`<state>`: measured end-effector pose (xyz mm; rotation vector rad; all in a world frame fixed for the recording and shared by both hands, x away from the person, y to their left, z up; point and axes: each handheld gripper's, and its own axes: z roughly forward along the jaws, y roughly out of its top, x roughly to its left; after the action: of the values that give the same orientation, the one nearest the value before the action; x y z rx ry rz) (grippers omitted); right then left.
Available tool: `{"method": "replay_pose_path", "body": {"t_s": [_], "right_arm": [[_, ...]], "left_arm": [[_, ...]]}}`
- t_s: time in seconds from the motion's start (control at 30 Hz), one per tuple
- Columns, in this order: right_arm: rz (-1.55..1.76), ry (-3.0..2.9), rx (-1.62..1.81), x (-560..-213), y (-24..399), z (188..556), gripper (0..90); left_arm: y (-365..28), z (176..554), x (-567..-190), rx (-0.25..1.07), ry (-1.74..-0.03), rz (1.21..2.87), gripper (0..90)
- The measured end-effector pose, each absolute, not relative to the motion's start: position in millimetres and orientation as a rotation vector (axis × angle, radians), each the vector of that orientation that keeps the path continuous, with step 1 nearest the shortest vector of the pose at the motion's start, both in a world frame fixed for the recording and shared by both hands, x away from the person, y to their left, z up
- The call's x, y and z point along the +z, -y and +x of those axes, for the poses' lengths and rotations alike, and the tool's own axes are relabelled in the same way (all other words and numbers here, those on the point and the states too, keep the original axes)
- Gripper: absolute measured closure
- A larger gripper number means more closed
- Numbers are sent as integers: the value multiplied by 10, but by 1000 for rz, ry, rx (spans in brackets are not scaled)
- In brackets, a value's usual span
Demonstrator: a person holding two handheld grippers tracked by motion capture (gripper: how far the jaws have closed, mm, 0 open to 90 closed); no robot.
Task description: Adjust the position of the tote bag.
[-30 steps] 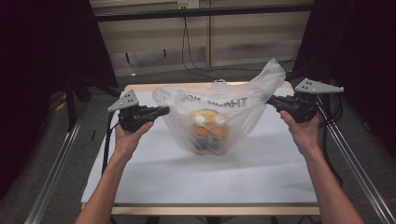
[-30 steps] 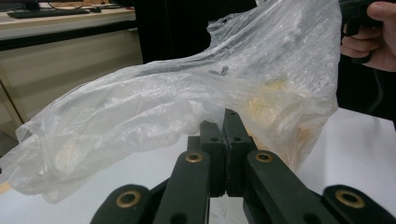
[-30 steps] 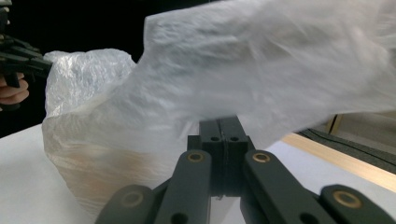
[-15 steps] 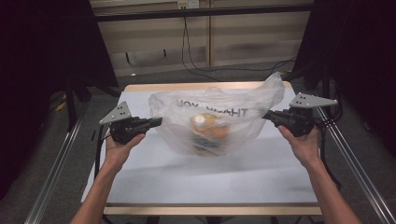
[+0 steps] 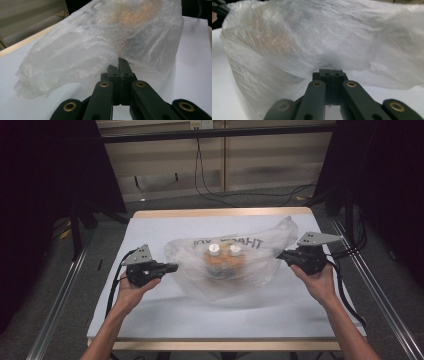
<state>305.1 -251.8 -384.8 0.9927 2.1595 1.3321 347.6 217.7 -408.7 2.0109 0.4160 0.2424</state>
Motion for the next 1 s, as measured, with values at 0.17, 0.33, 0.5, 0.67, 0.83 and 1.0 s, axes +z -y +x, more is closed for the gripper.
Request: {"method": "replay_pose_path", "body": {"t_s": [0.17, 0.33, 0.5, 0.67, 0.83, 1.0], "right_arm": [[982, -2195, 1324, -3944, 2488, 2995, 900], [986, -2236, 1285, -4005, 2482, 2932, 900], [1018, -2276, 1246, -4172, 2493, 2984, 900], [1017, -2322, 1204, -4298, 2446, 2986, 900], [1020, -2360, 1180, -4382, 2413, 2966, 900], [1033, -2405, 1133, -4511, 2395, 2953, 900]], "left_arm": [[-2129, 3426, -4131, 206, -368, 2053, 900], [-2077, 3417, -4238, 194, -373, 2107, 900], [-2014, 3434, -4365, 159, -369, 2161, 900], [-1931, 3416, -4461, 141, -348, 2236, 900], [-1910, 3432, -4553, 140, -363, 2272, 900], [-1895, 3459, -4640, 122, -383, 2285, 900]]}}
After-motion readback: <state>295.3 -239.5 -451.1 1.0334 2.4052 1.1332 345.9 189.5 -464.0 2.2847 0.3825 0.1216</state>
